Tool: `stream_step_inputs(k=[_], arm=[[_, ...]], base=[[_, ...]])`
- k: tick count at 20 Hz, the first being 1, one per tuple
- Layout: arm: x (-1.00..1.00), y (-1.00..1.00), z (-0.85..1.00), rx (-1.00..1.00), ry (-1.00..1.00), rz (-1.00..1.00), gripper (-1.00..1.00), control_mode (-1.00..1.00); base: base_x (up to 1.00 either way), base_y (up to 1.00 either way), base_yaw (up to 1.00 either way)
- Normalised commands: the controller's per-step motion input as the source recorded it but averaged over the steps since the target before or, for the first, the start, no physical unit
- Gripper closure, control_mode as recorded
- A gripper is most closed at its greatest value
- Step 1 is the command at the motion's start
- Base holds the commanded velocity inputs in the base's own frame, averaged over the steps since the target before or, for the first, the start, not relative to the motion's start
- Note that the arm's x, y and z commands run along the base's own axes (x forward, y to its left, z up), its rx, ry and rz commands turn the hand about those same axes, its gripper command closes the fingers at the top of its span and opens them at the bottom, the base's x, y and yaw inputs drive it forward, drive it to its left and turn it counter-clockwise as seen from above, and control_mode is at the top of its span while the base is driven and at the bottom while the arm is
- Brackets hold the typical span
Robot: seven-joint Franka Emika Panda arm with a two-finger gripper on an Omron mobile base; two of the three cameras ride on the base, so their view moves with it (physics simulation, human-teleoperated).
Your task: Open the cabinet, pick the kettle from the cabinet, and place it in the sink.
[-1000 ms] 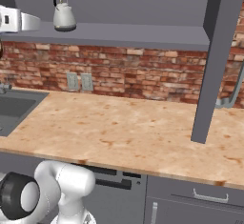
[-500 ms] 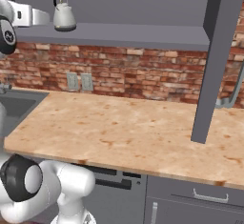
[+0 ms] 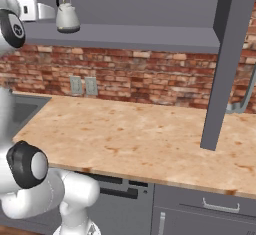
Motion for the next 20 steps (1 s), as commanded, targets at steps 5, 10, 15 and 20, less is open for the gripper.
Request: stream_step_inputs(k=[5, 10, 15, 20], arm=[[0.41, 0.07, 0.08, -0.03, 0.00, 0.00, -1.00, -1.00], [0.38, 0.13, 0.01, -0.03, 0.00, 0.00, -1.00, -1.00], [0.35, 0.15, -0.06, -0.04, 0.00, 0.00, -1.00, -1.00], [0.40, 0.08, -0.02, -0.01, 0.00, 0.00, -1.00, -1.00]], base=[[0.00, 0.00, 0.00], [0.00, 0.00, 0.00], [0.00, 0.00, 0.00], [0.00, 0.00, 0.00]])
